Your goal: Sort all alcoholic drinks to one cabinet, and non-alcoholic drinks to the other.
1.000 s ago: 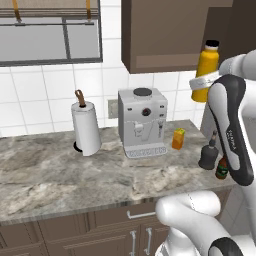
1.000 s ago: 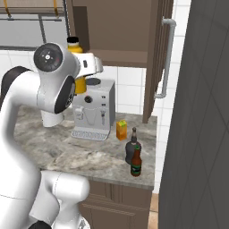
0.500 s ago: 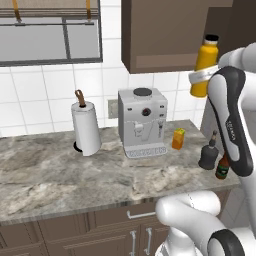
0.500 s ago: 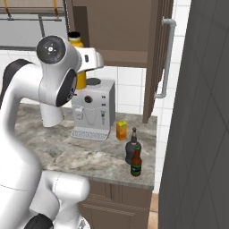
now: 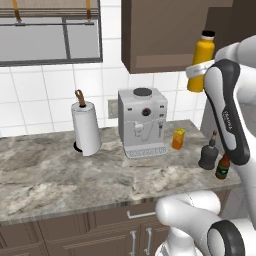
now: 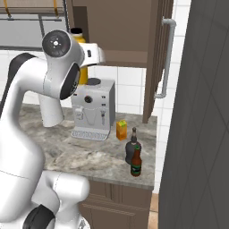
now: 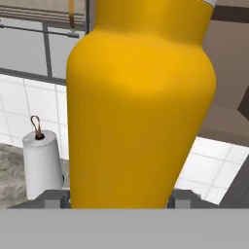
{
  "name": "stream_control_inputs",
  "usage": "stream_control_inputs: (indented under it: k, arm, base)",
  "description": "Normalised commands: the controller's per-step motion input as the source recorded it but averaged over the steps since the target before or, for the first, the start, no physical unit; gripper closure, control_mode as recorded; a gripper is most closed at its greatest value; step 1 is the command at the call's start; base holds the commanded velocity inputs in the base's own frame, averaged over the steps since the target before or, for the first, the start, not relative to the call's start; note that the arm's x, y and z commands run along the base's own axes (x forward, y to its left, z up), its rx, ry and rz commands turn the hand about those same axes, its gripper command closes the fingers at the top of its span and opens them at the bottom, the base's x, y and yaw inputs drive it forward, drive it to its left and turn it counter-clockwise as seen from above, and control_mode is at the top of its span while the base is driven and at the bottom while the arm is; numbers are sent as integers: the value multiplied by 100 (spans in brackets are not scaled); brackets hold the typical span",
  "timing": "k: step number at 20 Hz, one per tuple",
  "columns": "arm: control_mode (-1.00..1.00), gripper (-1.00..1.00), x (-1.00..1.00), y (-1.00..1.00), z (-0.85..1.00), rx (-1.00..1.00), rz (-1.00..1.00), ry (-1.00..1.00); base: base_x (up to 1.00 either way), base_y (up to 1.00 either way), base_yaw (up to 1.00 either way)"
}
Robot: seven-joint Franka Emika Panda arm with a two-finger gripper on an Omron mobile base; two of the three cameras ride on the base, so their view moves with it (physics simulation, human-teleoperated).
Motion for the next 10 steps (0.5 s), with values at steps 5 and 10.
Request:
stream_control_inputs:
  k: [5,10]
  arm:
    - [-100,100,16,0,10,4,3,0]
    - [-100,100,16,1,11,2,3,-1]
  base:
    - [0,0,0]
    - [0,0,0]
